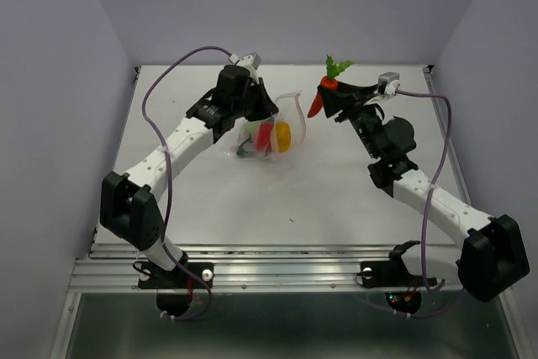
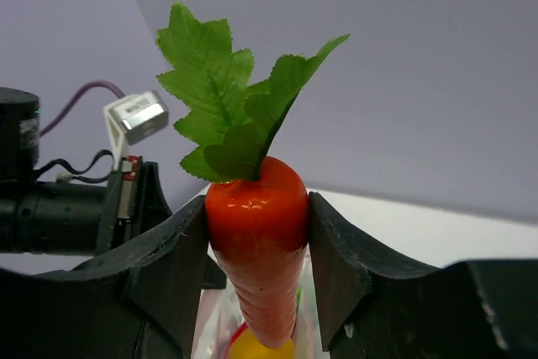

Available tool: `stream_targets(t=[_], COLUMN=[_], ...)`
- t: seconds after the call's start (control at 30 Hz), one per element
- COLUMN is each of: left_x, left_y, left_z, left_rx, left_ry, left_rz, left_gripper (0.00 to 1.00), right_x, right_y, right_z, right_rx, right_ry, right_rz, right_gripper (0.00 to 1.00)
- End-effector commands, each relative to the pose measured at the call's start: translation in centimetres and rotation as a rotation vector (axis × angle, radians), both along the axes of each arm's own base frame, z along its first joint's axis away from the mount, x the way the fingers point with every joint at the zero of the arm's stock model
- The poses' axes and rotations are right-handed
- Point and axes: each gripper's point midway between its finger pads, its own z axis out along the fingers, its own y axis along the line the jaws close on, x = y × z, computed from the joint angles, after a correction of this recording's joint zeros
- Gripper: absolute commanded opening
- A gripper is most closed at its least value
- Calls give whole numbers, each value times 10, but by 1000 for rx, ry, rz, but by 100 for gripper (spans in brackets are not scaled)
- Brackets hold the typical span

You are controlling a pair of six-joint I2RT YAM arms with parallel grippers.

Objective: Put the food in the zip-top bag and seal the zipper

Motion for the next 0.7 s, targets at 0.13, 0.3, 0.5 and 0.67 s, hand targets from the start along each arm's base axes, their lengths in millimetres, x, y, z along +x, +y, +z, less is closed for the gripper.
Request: stream_targets(t=[0.13, 0.3, 0.5, 0.67], left_x=[1, 0, -2, -1], left_y=[-17, -16, -12, -8], left_z=[29, 33, 38, 43], left_rx=[-80, -87, -87, -86], left_ry=[-22, -22, -23, -26], left_rz=[-58, -50, -38, -26], left_gripper=[0, 0, 0, 0], right_x=[-14, -13, -7, -3], right_y=[31, 43, 51, 56], right_z=[50, 39, 15, 5], right_rx=[37, 22, 56, 64], right_ry=[-300, -338, -345, -363], right_rz=[46, 29, 26, -24], right_gripper=[34, 34, 35, 36])
